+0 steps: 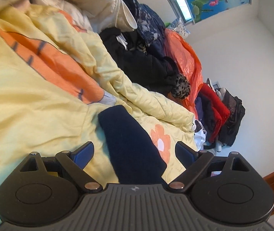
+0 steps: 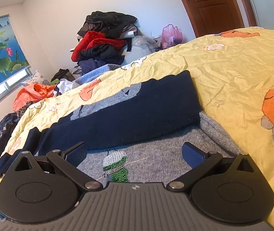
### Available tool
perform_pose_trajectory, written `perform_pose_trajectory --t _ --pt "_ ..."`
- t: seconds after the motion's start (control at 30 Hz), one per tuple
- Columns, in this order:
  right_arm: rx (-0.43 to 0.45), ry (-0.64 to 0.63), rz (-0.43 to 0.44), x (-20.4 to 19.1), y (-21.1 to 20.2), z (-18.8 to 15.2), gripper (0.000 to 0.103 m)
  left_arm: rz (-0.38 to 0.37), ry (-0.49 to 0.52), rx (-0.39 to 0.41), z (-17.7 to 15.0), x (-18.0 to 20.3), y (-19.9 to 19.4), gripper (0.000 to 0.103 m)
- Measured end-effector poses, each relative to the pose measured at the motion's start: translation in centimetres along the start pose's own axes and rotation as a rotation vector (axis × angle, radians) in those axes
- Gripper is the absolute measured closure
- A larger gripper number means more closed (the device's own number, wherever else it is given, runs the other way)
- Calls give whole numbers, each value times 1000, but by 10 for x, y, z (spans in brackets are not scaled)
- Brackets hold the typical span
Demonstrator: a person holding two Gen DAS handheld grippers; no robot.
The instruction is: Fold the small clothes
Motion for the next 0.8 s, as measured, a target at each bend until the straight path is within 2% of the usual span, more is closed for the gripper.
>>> perform_pose_trajectory --t 0.03,0.07,0.17,0.23,0.27,0.33,0.37,0.47,0.53,0.57,0.63,0.7,0.8 --pt "0 -2 -2 0 0 0 0 -4 6 -10 0 -1 5 32" --pt "0 -4 -6 0 0 0 0 -7 12 -25 0 -2 10 45" --pt "-1 -10 -16 -1 1 0 0 -7 34 -62 -2 -4 26 47" --pt "-2 -17 -23 -2 1 -1 0 -11 51 -52 0 -5 33 47" --pt "-3 -20 -27 -2 2 -1 0 -4 65 -42 1 -5 35 51" --pt "-5 -26 -33 -3 2 -1 0 44 113 -37 2 -5 40 78" --pt "-6 -29 -35 -3 3 -1 0 80 139 -42 1 -7 43 98" --pt "-7 -31 -38 -3 3 -1 0 143 198 -13 0 -4 43 99" --pt "-6 -29 -36 -3 3 -1 0 169 280 27 -1 15 37 100" --pt "-5 -26 -34 -3 3 -1 0 159 321 49 -4 31 32 100" --pt "-2 -20 -31 -3 3 -1 0 100 421 90 -18 74 20 100" --pt "0 -16 -28 -3 3 -1 0 26 571 128 -50 127 7 100" --pt "3 -7 -23 -2 3 0 0 -116 890 158 -140 203 -11 100"
Point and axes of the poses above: each gripper's, at about its wrist camera, not at the fingertips, and y roughly the way its jaws point, x to its right, z to its top, the point moved 9 cm from there along y, roughly the way its jaws point, and after that the axes turned 1 degree about z, right-handed, at the moved point
